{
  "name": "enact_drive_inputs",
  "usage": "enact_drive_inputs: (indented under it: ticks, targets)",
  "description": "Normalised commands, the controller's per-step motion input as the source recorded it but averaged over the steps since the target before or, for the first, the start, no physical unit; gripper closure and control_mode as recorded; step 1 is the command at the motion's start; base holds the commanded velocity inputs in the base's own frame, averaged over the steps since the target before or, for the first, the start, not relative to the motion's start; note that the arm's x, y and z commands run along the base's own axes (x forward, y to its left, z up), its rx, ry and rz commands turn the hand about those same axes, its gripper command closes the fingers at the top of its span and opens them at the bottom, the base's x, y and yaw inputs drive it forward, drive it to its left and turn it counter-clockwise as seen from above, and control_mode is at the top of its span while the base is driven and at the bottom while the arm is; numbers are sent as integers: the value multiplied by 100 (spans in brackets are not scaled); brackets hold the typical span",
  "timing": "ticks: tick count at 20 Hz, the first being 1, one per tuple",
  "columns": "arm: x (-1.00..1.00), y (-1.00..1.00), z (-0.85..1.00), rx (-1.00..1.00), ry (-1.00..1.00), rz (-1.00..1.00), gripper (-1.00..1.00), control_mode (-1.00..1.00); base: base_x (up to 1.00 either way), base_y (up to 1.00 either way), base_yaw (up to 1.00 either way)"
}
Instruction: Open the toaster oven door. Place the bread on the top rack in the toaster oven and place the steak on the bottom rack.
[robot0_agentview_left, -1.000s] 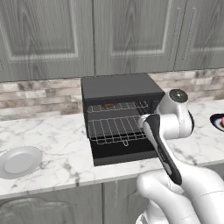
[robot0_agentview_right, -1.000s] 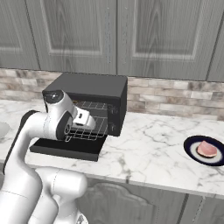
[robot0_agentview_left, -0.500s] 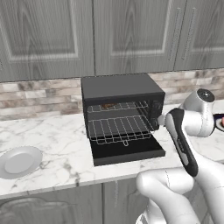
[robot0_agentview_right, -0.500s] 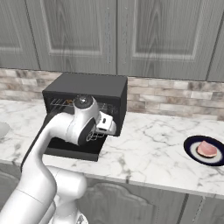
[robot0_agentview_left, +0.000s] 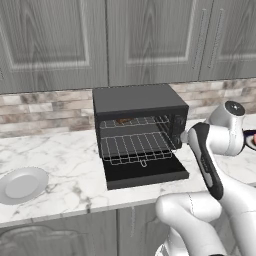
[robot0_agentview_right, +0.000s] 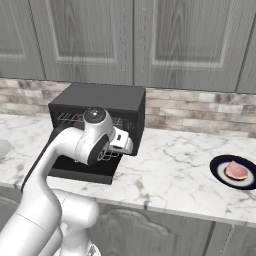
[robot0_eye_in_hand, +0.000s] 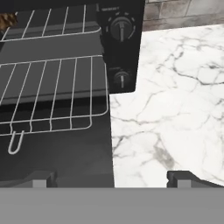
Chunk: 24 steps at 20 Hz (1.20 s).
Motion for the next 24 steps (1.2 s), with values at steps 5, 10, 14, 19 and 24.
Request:
enact_drive_inputs:
  ticks: [5, 10, 14, 19, 24]
  targets:
    - [0, 0, 0, 0, 0, 0, -100, -100, 0, 0, 0]
    - [0, 0, 0, 0, 0, 0, -100, 100, -1, -43, 0]
    - [0, 0, 0, 0, 0, 0, -100, 100, 0, -43, 0]
    - [0, 0, 0, 0, 0, 0, -100, 100, 0, -54, 0]
    - [0, 0, 0, 0, 0, 0, -100, 100, 0, -53, 0]
